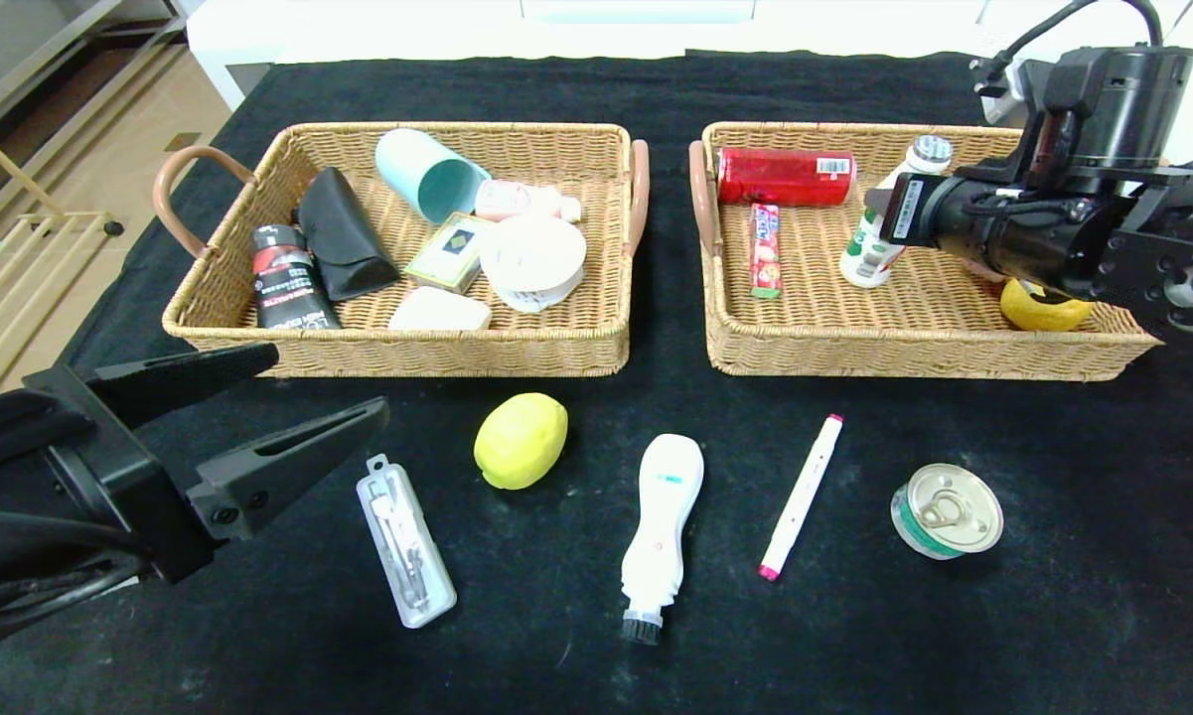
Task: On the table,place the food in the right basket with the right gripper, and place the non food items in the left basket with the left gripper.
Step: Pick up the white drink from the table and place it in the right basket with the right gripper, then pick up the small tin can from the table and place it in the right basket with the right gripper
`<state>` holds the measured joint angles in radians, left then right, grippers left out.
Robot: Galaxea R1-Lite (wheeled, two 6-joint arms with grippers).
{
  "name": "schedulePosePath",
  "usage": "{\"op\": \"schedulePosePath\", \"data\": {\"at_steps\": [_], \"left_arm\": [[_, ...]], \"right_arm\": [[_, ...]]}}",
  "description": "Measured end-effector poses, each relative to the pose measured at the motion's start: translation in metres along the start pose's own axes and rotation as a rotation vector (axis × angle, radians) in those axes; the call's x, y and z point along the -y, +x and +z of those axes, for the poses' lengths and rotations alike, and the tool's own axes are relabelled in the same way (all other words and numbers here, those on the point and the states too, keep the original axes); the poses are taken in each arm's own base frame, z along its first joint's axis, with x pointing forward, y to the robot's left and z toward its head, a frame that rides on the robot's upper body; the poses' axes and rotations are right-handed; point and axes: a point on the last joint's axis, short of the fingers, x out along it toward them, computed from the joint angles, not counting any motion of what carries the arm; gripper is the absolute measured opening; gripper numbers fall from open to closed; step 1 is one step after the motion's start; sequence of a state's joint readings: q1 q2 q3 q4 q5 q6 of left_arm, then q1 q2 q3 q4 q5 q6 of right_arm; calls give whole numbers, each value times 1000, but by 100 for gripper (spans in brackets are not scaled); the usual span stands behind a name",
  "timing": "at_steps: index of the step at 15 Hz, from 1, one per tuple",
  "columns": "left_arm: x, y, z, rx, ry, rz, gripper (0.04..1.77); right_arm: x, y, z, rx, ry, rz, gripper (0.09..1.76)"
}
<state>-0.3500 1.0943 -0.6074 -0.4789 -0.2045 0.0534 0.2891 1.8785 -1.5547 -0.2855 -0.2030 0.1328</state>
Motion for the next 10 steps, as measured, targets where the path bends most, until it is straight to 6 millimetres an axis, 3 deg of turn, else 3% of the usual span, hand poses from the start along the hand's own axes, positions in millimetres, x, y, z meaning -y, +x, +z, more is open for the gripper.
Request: {"op": "schedulePosePath", "data": {"at_steps": [5, 10], "left_arm": [[0, 0, 0, 0, 0, 0, 172], [0, 0, 0, 1, 0, 0, 172]], "right_arm": [[-1, -6, 3, 4, 0, 2, 128], [-4, -37, 14, 9, -21, 27, 148]]}}
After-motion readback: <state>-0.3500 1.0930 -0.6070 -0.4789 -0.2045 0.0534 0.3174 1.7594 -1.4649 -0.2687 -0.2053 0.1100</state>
